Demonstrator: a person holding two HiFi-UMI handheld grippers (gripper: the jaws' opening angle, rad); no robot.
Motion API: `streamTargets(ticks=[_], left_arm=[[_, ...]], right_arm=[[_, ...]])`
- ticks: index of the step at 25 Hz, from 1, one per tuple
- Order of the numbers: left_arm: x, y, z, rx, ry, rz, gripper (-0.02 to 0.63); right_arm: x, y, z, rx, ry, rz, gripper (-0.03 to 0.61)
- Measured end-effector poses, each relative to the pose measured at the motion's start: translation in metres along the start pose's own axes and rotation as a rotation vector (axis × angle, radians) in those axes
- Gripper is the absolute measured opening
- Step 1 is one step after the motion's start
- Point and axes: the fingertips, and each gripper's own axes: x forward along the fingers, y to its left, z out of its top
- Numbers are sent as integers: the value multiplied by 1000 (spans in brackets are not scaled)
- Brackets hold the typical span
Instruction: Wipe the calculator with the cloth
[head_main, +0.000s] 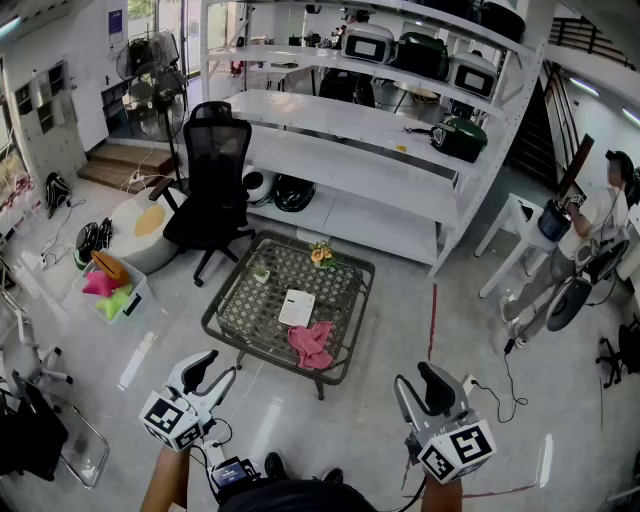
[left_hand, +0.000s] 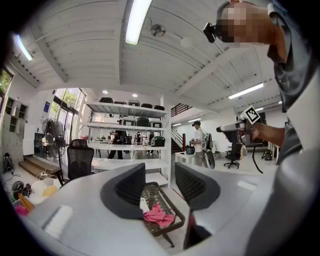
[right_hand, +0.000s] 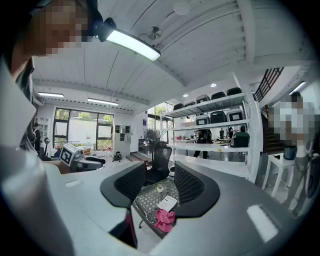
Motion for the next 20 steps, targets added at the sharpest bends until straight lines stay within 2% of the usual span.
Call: streamTargets(ticks=[10, 20], left_arm=[[17, 16, -4, -13, -3, -12, 198], [32, 39, -16, -36, -9, -68, 198]], right_arm=[[17, -8, -2, -3, 16, -21, 183], [47, 9, -3, -7, 19, -58, 183]])
